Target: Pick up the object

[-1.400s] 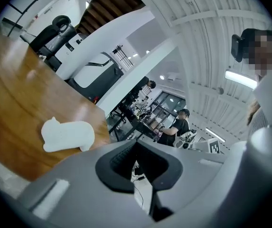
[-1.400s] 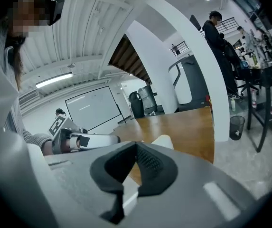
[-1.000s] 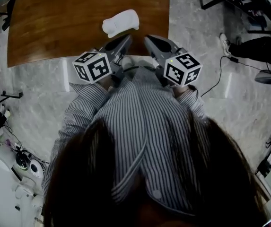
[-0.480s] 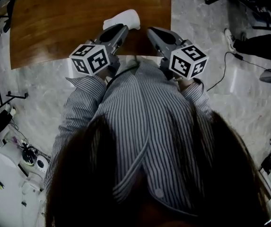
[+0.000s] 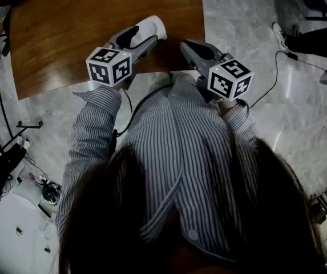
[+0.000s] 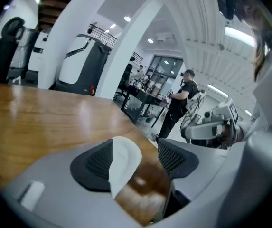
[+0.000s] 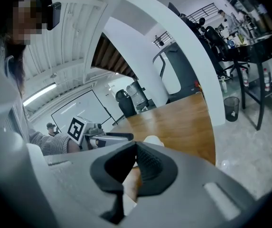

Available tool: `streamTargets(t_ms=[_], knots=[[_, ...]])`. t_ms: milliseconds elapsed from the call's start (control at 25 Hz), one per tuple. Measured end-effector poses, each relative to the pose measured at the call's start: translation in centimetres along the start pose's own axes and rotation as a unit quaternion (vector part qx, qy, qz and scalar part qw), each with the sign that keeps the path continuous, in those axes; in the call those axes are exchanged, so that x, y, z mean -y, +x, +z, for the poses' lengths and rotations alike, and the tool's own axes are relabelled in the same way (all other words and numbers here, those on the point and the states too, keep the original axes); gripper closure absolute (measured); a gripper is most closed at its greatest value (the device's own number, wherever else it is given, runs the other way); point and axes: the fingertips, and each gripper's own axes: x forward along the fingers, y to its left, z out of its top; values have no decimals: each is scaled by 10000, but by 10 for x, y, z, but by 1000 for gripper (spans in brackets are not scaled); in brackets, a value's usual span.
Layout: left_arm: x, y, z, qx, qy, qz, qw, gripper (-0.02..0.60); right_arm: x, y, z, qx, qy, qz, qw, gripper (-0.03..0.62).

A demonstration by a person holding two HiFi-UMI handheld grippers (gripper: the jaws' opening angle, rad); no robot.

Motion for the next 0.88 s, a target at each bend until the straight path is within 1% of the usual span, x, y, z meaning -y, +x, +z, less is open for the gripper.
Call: streamTargets(t_ms=[80,160,280,360,440,600,720,880], knots=[[-1,8,-5,-332,512,39,9981,262,3,-1,-3,3,93,-24,10000,592],[-1,15,-9,-626,979,23,9932,234,8,-1,-5,18,170,-53,9998,592],[-3,23,-16,-1001,1513,-87,9834,193,13,-3,-6,51,258,-125,9996,592],[-9,27,-22,-1256,1818,-93,9752,182,16,-3,-8,67,319,-177,9993,592],[-18,29,-30,-1514,1985,-81,9683,176,19,-5,-12,77,385,-228,9990,592],[-27,36,-46,-1999,2118,-201,9564,152,28,-13,-21,104,583,-367,9976,592],[-29,43,-51,-2202,2238,-246,9491,147,36,-18,-27,118,709,-471,9963,592],[-31,45,-62,-2467,2365,-306,9393,137,36,-19,-36,97,870,-514,9948,592]])
